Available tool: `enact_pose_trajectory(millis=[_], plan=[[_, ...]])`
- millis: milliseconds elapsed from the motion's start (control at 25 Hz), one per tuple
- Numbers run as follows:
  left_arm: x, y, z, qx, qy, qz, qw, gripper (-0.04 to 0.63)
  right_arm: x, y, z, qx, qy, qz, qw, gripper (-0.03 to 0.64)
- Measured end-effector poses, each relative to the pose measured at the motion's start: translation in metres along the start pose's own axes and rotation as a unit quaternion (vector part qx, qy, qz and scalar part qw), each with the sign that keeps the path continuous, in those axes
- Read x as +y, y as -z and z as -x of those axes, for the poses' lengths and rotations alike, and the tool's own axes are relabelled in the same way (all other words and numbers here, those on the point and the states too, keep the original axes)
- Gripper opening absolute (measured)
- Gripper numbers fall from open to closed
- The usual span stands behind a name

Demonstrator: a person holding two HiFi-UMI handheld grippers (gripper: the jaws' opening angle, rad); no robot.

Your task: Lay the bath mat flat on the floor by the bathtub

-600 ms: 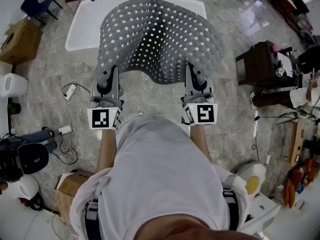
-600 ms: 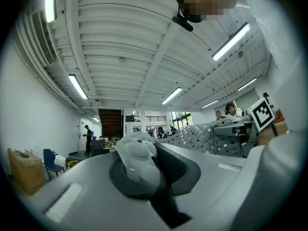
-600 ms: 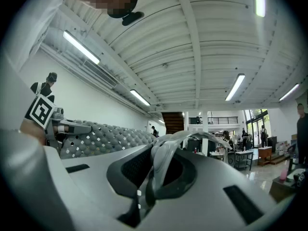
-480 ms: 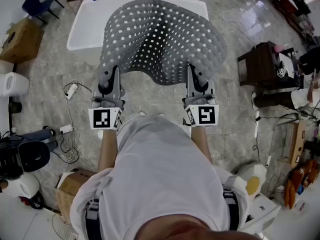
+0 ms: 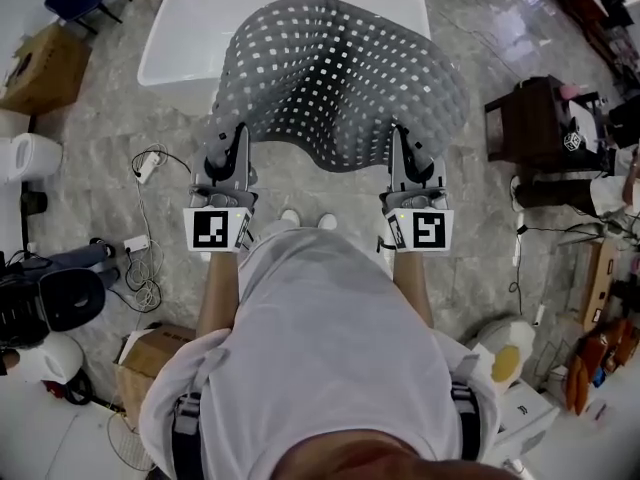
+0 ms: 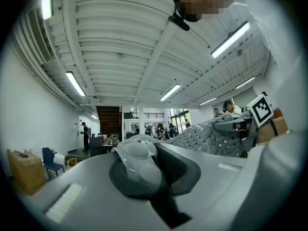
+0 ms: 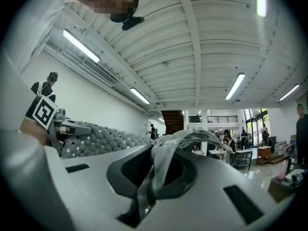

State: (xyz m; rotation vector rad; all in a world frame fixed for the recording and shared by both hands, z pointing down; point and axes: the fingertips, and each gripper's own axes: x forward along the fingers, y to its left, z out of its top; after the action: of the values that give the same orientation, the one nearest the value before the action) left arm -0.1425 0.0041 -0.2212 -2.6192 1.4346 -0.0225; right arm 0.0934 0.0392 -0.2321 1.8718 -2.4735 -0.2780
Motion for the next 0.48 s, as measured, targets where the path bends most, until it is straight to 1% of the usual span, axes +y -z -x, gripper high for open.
enact_pose_trajectory(millis=[320,480], plan=[[-0.013,0.014,-0.017,0.014,0.005,0.000,0.9999,0.017,-0.019,0.017,0.000,0.011,0.002,-0.009,1.000,0.020],[-0.007,0.015,-0.023,0.005,0.007,0.001,1.0000,0.017,-0.019,0.025,-0.009,0.014,0.003,-0.015,1.000,0.020]])
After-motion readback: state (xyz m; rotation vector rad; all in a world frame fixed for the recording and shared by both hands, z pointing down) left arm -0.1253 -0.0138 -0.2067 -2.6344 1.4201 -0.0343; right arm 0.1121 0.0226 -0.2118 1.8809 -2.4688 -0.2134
